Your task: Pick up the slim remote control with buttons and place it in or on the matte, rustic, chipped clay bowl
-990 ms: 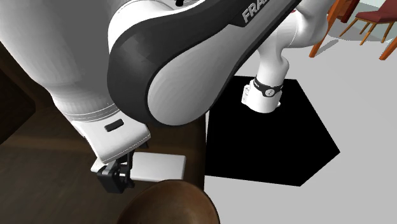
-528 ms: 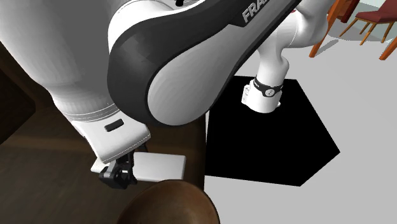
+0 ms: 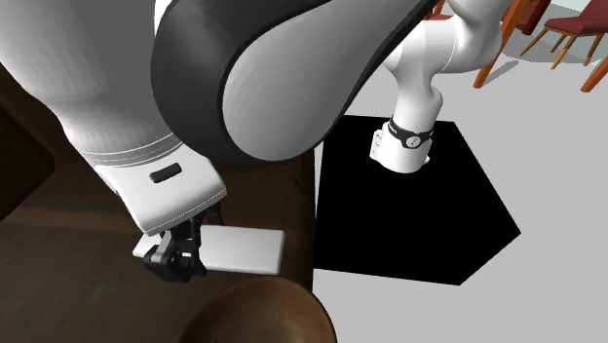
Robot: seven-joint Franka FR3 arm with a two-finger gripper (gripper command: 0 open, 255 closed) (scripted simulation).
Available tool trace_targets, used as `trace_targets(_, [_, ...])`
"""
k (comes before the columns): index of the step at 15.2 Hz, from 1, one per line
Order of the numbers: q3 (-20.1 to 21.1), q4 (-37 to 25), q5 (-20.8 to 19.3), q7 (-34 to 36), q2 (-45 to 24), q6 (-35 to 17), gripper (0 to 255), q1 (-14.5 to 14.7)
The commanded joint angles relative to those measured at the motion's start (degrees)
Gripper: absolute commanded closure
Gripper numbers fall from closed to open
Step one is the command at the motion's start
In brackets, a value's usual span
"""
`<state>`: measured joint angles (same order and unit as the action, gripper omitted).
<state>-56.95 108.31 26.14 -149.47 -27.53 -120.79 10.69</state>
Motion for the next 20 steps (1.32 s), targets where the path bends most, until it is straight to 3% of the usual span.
trace_targets(1, [-0.6, -0.8, -0.7, 0.4, 0.6, 1.2, 255, 0.3])
trace_targets(20, [-4.8, -8.4, -6.8, 5.5, 6.0, 11.9, 255, 4.0])
